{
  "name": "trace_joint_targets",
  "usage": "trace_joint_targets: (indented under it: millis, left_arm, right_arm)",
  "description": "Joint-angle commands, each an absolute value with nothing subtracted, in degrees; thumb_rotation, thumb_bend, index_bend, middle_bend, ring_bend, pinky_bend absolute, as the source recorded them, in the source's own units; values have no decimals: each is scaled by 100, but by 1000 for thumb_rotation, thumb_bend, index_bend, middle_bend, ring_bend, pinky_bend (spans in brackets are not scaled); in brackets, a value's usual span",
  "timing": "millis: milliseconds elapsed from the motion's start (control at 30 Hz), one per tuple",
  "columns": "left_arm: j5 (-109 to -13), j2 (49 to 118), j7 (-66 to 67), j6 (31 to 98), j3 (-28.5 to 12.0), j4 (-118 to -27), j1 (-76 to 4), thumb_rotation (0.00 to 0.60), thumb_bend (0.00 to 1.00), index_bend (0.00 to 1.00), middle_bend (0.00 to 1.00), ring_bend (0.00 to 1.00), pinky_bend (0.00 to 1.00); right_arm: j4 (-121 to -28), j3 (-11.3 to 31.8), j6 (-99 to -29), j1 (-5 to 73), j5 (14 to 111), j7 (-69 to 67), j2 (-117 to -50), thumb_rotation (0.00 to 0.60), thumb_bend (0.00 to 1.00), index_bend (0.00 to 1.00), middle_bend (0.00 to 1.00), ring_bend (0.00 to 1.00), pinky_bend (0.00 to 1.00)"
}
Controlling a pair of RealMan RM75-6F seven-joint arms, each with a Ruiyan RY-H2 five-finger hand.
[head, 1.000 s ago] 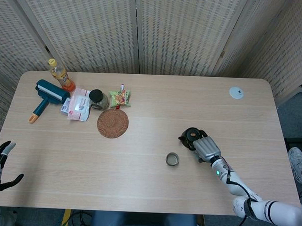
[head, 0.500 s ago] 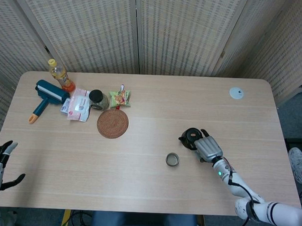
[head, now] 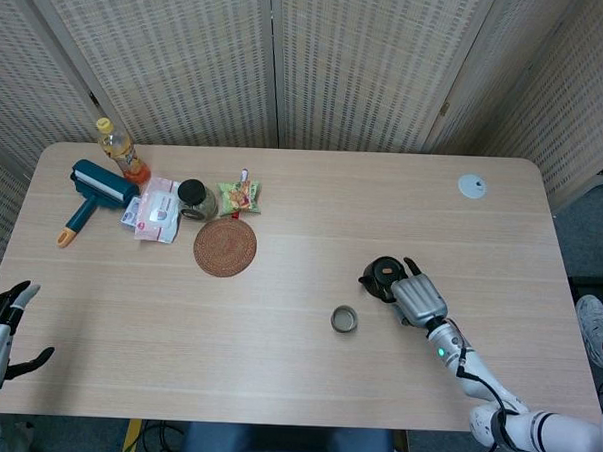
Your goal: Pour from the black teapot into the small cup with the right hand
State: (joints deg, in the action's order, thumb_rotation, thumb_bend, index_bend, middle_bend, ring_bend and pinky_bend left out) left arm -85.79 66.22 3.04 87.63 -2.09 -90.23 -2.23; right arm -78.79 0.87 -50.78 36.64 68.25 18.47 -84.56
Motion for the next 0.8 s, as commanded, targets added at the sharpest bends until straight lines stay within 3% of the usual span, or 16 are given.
trace_joint_targets:
  millis: [33, 167, 400, 500, 667, 800]
  left_arm:
    - [-8582, 6620, 312, 8766, -208, -9033, -223, 600, 189, 118, 86, 139, 172]
    - [-8581, 6611, 337, 8761, -204, -9059, -224, 600, 188, 118, 86, 139, 172]
    - [-8587, 6609, 362, 8752, -200, -9084, -230, 600, 189, 119, 86, 139, 172]
    - [-8588, 6609, 369, 8746, -200, -9088, -235, 600, 189, 118, 86, 139, 172]
    - [-8582, 6601, 365, 8747, -201, -9087, -233, 600, 188, 118, 86, 139, 172]
    - [-8578, 6598, 359, 8752, -199, -9083, -227, 600, 188, 118, 86, 139, 172]
  right_arm:
    - [-7771, 92, -5223, 3603, 6963, 1819, -8531, 600, 0, 552, 517, 498, 0]
    - [-7740, 102, -5249, 3548, 7005, 1715, -8581, 600, 0, 537, 494, 471, 0]
    - [-7817, 125, -5150, 3514, 6976, 1640, -8538, 600, 0, 368, 348, 333, 0]
    - [-7840, 144, -5139, 3509, 6972, 1639, -8523, 600, 0, 351, 325, 307, 0]
    - [-7891, 189, -5135, 3495, 7020, 1506, -8510, 600, 0, 374, 392, 339, 0]
    - [-7906, 222, -5090, 3499, 7015, 1434, -8490, 600, 0, 480, 486, 408, 0]
